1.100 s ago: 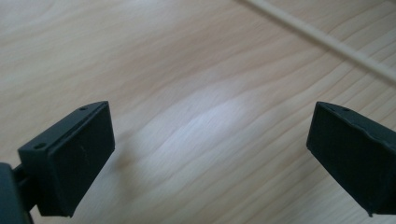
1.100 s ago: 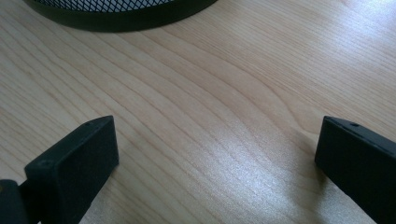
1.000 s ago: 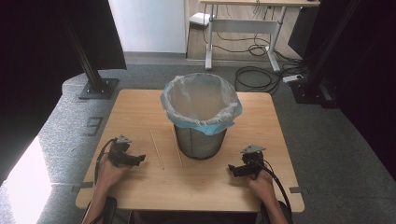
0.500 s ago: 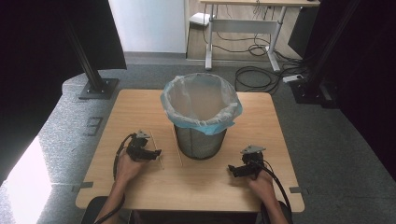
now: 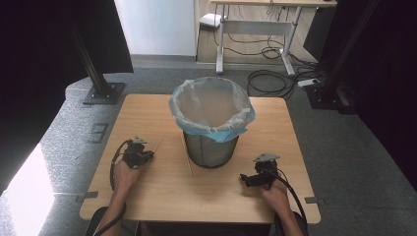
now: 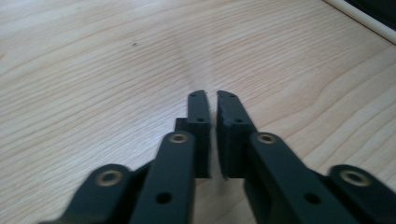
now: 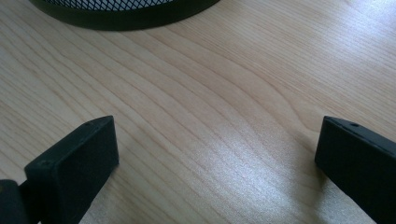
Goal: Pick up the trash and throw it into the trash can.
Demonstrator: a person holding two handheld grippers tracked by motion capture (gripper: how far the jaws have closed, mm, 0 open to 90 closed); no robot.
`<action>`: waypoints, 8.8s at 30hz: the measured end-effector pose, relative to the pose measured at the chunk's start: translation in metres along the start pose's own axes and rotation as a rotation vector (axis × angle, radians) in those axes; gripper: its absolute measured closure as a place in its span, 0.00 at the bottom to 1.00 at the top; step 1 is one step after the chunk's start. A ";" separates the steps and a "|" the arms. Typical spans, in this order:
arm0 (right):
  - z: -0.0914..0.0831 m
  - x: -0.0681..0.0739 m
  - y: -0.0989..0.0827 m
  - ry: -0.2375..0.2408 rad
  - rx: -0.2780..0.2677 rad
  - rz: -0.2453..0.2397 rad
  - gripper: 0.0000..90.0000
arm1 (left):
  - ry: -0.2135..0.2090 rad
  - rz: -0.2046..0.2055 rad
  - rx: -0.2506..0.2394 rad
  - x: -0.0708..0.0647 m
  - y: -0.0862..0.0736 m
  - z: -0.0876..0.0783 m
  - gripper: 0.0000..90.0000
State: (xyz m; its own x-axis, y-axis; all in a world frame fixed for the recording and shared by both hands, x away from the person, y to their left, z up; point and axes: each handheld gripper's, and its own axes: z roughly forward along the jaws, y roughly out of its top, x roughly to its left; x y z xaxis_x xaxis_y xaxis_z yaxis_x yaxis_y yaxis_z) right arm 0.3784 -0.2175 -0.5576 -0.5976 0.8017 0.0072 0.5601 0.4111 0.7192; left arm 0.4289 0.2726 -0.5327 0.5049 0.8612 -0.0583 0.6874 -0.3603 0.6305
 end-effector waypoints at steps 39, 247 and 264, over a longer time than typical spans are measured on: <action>0.000 0.000 0.000 0.000 0.002 -0.003 0.00 | -0.128 0.013 0.022 0.026 0.089 -0.090 0.96; -0.001 0.002 -0.001 0.008 0.002 -0.010 0.00 | -0.150 -0.016 -0.091 0.036 0.117 -0.140 0.96; -0.001 0.002 -0.001 0.007 0.001 -0.007 0.00 | -0.130 0.018 -0.144 0.031 0.166 -0.197 0.96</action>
State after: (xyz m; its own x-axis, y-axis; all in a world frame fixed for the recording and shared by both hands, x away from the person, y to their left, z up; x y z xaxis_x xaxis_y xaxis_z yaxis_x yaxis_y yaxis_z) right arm 0.3763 -0.2162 -0.5574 -0.6056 0.7958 0.0072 0.5567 0.4171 0.7184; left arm 0.4556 0.3100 -0.2780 0.5862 0.7981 -0.1392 0.6002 -0.3124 0.7363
